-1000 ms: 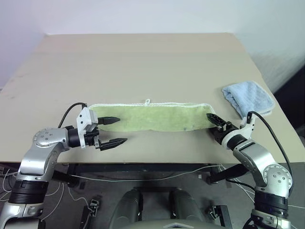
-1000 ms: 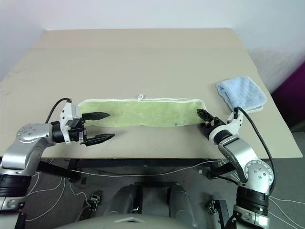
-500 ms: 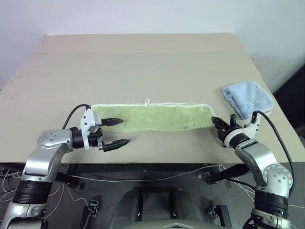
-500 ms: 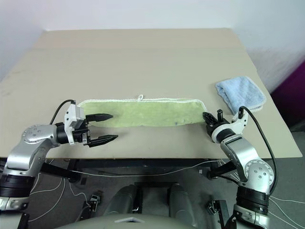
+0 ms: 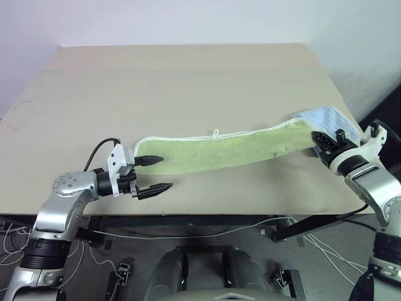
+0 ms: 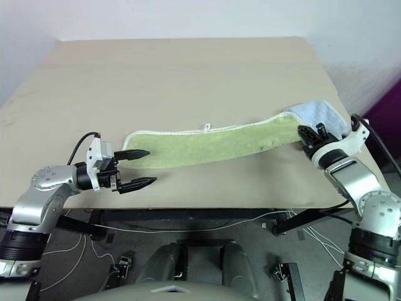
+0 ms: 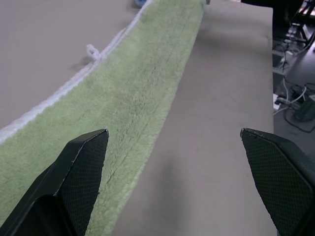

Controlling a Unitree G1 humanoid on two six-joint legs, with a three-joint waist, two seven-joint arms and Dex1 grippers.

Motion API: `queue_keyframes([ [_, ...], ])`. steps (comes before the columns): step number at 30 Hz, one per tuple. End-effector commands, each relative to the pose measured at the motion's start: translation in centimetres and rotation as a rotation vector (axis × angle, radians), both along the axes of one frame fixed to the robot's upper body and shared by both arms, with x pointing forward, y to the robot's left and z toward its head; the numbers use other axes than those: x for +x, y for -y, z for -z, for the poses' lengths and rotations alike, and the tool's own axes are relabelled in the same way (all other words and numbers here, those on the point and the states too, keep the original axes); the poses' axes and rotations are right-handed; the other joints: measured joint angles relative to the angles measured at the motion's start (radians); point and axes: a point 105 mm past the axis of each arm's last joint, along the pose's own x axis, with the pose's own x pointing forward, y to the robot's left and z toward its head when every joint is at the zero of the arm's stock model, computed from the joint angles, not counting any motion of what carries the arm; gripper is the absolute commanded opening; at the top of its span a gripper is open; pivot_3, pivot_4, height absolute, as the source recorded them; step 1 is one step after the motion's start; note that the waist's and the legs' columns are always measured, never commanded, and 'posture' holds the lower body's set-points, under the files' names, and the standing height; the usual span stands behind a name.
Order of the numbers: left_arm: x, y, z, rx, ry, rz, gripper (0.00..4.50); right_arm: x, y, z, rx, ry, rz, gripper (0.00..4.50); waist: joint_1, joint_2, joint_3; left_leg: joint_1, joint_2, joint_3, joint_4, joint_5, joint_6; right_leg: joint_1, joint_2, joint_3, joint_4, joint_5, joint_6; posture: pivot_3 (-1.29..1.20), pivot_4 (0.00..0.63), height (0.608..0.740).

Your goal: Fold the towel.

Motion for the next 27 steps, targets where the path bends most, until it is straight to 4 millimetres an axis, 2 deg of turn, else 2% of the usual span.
queue_keyframes([
  [1,0.3,0.3,-0.8,-0.003,0.044,0.007,4.50,0.1,-4.0,-1.9,-0.223,0.074,-0.198,0.01,0.000,0.000,0.000,0.000,0.000,0.000,0.000,0.000,0.000,0.000,0.000,0.000,0.000,0.000,0.000,0.00,0.150,0.740],
  [5,0.5,0.4,-0.9,-0.010,0.048,0.006,4.50,0.3,-8.8,-2.6,-0.445,0.132,-0.430,0.01,-0.002,0.000,0.000,0.000,0.001,0.000,0.000,0.000,0.000,0.000,0.000,0.000,-0.001,0.000,0.000,0.00,0.150,0.740],
  [8,0.5,0.7,-1.0,-0.020,0.050,0.004,4.50,0.8,-12.0,-2.4,-0.513,0.162,-0.556,0.01,0.000,0.000,0.000,0.000,0.001,-0.001,0.000,0.000,0.000,0.000,0.000,-0.001,-0.002,0.000,0.000,0.00,0.150,0.740],
  [11,0.4,1.0,-1.0,-0.030,0.053,0.003,4.50,1.2,-15.9,-1.5,-0.554,0.188,-0.683,0.01,0.000,0.000,0.000,0.000,0.001,-0.001,0.000,0.000,0.000,0.000,-0.001,-0.001,-0.002,0.000,0.000,0.00,0.150,0.740],
  [15,0.2,1.2,-1.0,-0.043,0.058,-0.016,4.50,1.3,-19.4,0.3,-0.583,0.182,-0.800,0.01,0.002,0.000,0.000,0.000,0.000,-0.002,-0.001,0.000,0.000,0.000,-0.001,-0.001,-0.002,0.000,0.000,0.00,0.150,0.740],
  [20,-0.5,0.7,-0.8,-0.051,0.056,-0.061,4.50,1.5,-20.9,2.8,-0.613,0.154,-0.847,0.01,0.001,0.000,0.000,0.000,0.000,-0.002,-0.001,0.000,0.000,0.000,-0.002,-0.001,-0.003,0.000,0.000,0.00,0.150,0.740],
  [27,-1.1,0.6,-0.6,-0.058,0.043,-0.093,4.50,1.2,-21.1,3.5,-0.613,0.151,-0.875,0.01,0.002,0.000,0.000,0.000,0.000,-0.002,-0.002,0.000,0.000,0.000,-0.002,-0.001,-0.003,0.000,0.000,0.00,0.150,0.740],
])
